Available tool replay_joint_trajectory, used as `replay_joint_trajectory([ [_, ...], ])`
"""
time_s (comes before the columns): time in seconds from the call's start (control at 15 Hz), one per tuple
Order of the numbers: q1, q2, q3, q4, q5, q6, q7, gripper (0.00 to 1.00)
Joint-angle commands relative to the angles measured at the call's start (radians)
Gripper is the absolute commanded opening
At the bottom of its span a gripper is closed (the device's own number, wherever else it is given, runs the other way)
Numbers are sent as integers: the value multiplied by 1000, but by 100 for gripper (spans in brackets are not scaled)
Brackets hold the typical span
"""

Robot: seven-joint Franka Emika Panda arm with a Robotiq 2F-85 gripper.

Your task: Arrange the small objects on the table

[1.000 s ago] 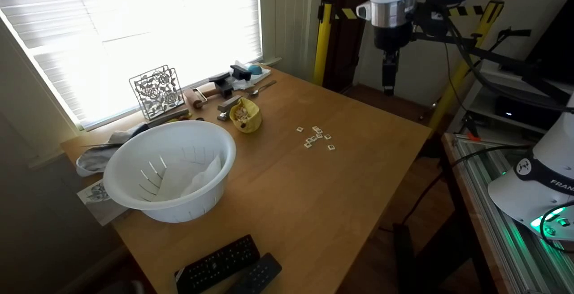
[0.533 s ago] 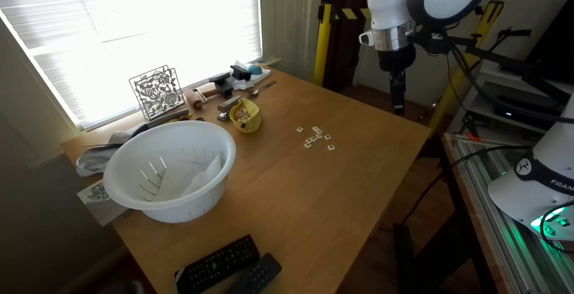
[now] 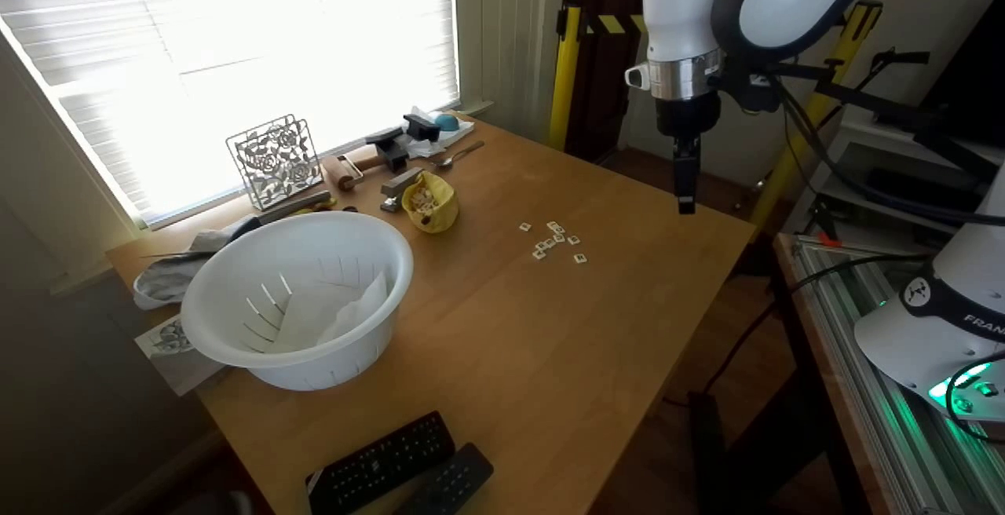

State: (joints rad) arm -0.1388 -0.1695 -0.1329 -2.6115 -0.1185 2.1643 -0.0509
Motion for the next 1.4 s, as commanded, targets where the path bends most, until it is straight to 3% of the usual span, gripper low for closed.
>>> replay_joint_trajectory([
  [0.0, 44, 87, -10, -15, 241, 112, -99, 100],
  [0.33, 70, 214, 16, 23, 563, 183, -339, 100],
  [0.6, 60, 275, 64, 80, 723, 219, -511, 100],
  [0.73, 50, 292, 75, 115, 739, 157, -512, 100],
  [0.8, 52, 257, 72, 69, 695, 200, -476, 100],
  [1.2, 49, 276, 79, 98, 700, 178, -479, 100],
  [1.33, 57, 284, 77, 89, 663, 264, -450, 100],
])
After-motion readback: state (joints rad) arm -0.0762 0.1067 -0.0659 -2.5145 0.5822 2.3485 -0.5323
